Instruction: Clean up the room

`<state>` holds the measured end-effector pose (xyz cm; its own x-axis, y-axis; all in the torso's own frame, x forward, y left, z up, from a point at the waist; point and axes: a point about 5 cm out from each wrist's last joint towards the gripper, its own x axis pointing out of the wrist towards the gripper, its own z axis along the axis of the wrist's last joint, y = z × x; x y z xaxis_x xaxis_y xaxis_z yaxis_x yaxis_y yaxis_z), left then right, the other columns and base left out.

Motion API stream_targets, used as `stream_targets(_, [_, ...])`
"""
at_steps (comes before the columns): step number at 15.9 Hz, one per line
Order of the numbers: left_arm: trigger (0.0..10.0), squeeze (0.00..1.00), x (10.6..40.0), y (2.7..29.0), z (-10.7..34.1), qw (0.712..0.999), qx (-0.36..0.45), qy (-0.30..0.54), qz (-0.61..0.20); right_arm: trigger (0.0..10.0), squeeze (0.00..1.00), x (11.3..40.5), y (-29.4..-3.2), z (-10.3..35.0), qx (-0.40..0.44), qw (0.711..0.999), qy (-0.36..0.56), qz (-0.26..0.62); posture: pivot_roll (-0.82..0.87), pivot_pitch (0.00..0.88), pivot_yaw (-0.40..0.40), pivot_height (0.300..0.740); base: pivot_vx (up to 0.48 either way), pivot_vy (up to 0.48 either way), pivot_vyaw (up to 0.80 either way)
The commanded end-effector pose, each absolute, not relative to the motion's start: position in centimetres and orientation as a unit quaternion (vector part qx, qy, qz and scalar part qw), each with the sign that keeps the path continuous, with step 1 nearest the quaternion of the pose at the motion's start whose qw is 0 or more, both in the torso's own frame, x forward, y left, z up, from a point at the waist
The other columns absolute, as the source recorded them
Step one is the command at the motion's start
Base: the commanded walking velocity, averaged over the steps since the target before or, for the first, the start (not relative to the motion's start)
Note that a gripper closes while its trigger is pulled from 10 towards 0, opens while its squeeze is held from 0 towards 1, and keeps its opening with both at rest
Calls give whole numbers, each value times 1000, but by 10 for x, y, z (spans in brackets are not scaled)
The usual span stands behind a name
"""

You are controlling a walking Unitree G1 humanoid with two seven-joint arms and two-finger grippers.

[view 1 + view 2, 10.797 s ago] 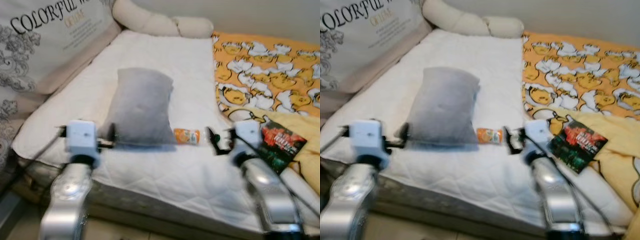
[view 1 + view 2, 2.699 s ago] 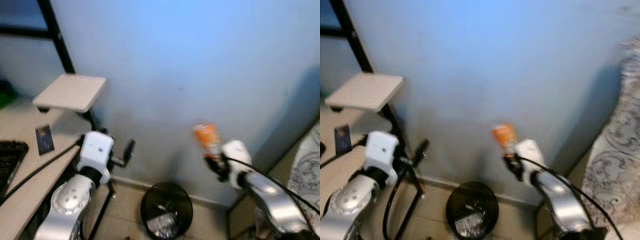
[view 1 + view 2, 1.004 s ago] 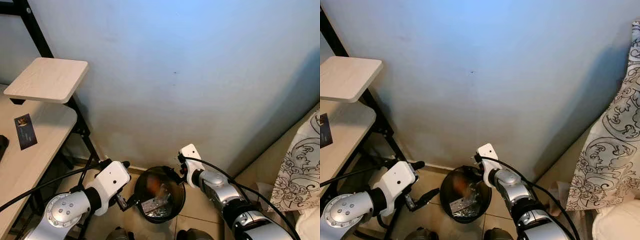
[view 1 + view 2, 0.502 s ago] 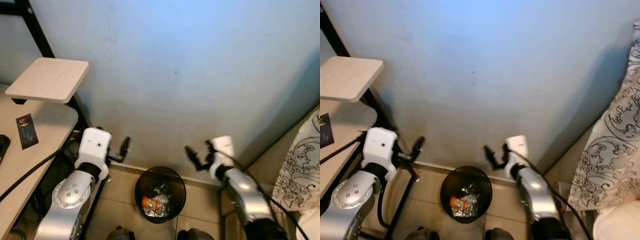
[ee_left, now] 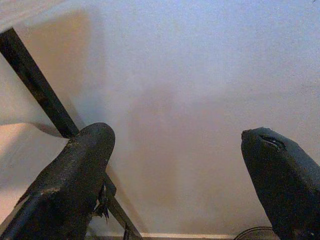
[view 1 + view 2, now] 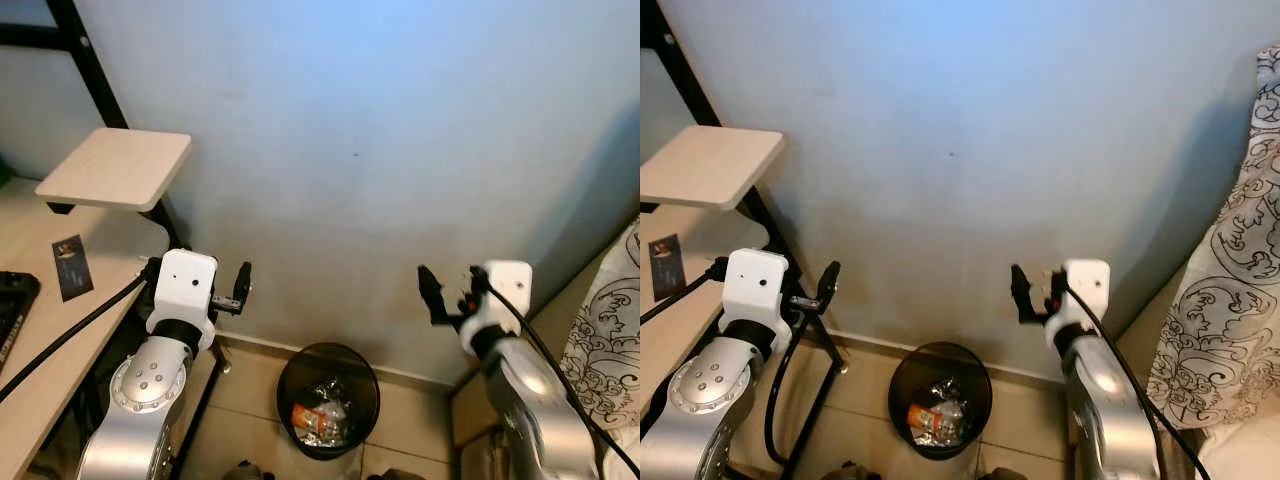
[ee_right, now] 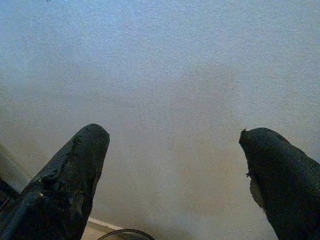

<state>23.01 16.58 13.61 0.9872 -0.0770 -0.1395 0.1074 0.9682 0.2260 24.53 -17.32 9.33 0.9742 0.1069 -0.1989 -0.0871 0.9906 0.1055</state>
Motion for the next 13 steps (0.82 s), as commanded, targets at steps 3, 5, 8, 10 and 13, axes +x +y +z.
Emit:
stream_targets(3, [10000, 0, 234, 166, 137, 990, 121, 59, -46, 10000, 0, 237, -180, 98, 42, 992, 117, 22, 4, 0, 35, 740, 0, 0, 0])
stream_targets(5, [10000, 0, 233, 167, 138, 990, 120, 59, -46, 10000, 0, 234, -177, 104, 86, 989, 116, 35, 7, 0, 34, 740, 0, 0, 0])
stream_targets(8, [10000, 0, 230, 170, 138, 990, 119, 61, -42, 10000, 0, 234, -180, 108, 75, 988, 132, 15, 18, 0, 23, 740, 0, 0, 0])
stream_targets(10, [10000, 0, 227, 170, 139, 990, 116, 61, -42, 10000, 0, 237, -181, 110, 50, 989, 135, 17, 26, 0, 14, 740, -144, 0, 0])
stream_targets(13, [10000, 0, 225, 170, 138, 990, 117, 65, -42, 10000, 0, 240, -180, 113, 30, 991, 126, 14, 35, 0, 10, 740, -307, 0, 0])
